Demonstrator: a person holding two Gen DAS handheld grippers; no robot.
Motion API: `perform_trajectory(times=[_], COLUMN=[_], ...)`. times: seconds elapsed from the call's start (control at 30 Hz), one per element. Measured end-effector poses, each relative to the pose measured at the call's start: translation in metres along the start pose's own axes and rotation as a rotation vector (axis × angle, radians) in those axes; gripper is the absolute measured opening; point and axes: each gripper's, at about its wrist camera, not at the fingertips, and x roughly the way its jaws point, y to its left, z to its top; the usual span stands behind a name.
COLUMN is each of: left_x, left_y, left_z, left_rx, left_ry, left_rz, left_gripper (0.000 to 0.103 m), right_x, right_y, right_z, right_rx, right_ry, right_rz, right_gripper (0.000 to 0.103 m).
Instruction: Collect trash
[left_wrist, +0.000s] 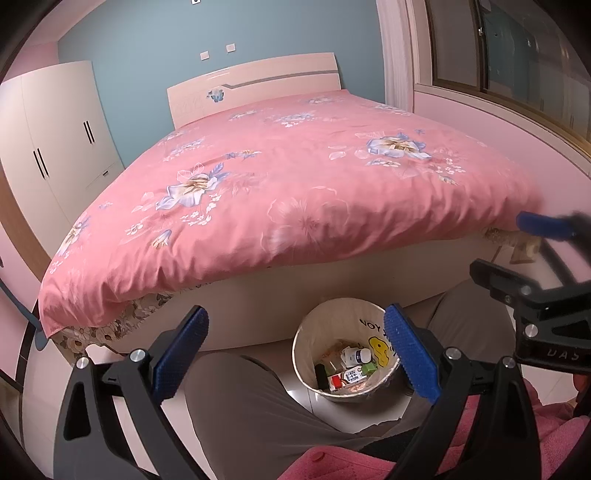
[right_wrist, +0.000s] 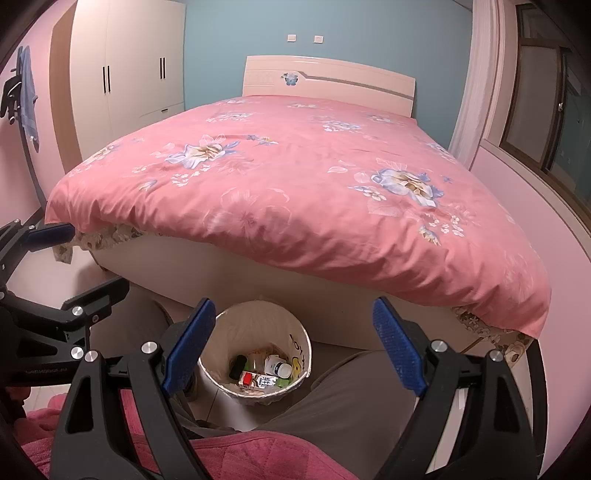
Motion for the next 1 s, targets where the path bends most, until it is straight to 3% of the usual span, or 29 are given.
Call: perform_trajectory(times=[1.0], left_x=[0.0019], left_y=[-0.0012], left_z=[-0.0018], left_rx=[-0.028], left_ry=[0.01], left_rz=[0.003], left_gripper=[0.097], right_x=[0.0052], right_y=[0.0037], right_z=[-0.0002], right_rx=[-0.013], right_ry=[0.013], right_rz=[0.017], right_gripper=[0.085])
